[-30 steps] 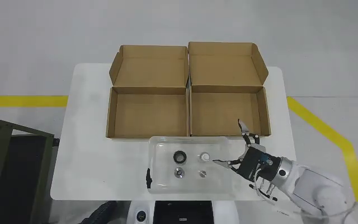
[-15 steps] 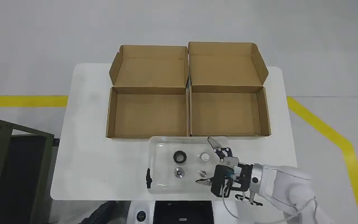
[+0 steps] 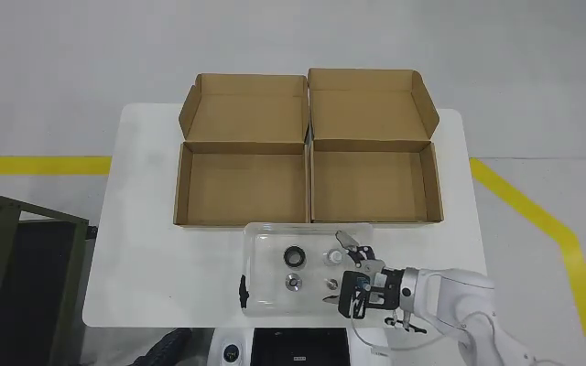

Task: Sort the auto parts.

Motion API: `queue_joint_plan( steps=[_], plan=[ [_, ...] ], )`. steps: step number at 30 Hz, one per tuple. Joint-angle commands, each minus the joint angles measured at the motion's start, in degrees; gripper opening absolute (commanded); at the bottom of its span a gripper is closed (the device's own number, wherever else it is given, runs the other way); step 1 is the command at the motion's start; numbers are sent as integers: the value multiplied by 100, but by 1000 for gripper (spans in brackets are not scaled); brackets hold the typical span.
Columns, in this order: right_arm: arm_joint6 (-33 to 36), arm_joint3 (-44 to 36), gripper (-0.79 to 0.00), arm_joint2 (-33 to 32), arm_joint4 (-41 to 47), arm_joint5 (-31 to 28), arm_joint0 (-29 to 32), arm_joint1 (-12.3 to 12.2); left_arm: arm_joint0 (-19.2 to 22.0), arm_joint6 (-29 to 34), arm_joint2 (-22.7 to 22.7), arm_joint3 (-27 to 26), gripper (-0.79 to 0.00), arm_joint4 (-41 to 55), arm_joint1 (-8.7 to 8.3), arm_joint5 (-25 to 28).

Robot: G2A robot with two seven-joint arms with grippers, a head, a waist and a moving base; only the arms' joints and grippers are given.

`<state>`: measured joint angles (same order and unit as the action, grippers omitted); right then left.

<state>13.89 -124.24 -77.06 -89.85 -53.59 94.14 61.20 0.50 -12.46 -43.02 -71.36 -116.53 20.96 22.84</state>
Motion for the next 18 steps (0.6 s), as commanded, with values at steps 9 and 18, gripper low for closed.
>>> queue_joint_plan(
  steps=[9,18],
  plan=[
    [233,190,-49,125,0,205,-63,-26,0,0,0,0,0,0,0,0],
    [510,375,-206,323,-39,325,-246,-37,0,0,0,0,0,0,0,0]
  ],
)
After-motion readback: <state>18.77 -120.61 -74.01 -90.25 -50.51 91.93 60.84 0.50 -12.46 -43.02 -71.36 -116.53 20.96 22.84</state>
